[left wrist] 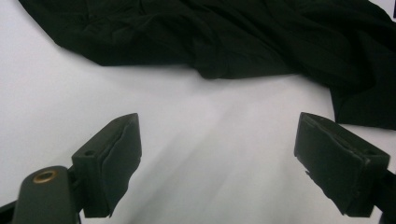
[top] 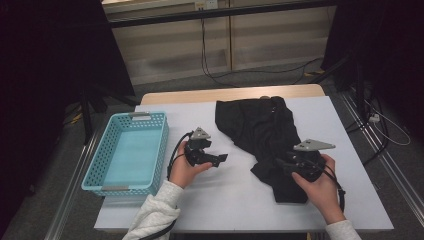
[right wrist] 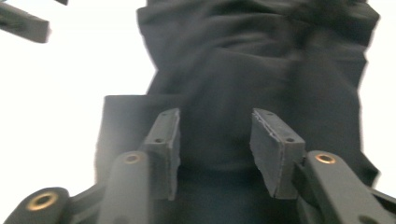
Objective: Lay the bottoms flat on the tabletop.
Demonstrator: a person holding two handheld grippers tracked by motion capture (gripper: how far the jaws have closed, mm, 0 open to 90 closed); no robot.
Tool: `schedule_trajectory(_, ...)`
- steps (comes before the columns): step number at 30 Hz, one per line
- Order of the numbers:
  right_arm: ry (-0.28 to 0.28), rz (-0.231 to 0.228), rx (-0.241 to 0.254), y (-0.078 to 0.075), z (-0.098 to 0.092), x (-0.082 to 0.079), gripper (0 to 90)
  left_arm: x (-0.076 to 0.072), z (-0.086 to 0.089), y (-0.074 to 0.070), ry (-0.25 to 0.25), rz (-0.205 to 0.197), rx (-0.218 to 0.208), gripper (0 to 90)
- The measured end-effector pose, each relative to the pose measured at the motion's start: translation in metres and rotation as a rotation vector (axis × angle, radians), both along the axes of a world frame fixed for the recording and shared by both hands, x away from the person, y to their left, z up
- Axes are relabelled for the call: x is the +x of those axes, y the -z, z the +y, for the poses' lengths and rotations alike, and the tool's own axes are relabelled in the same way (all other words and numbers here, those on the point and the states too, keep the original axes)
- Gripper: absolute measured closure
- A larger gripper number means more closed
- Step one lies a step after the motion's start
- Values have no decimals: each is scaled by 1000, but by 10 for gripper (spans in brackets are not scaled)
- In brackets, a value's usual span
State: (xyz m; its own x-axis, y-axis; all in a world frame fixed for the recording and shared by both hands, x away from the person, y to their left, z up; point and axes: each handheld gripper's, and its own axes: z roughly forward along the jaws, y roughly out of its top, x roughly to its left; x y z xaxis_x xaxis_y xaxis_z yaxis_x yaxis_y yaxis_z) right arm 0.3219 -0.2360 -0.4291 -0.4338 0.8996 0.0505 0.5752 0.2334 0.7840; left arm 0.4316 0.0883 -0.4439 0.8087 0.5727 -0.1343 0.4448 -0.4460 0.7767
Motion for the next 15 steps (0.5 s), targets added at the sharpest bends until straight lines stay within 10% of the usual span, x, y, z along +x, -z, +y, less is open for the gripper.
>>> schedule_trajectory(4, -121, 51, 1, 8, 30, -5, 481, -1, 3, 0, -7, -3, 0, 149)
schedule_trajectory(8, -164, 97, -102, 28, 50, -10, 476, -1, 4, -1, -6, 0, -2, 148)
schedule_trajectory(15, -77, 74, -105, 26, 32, -9, 870, -2, 3, -1, 1, 1, -1, 149)
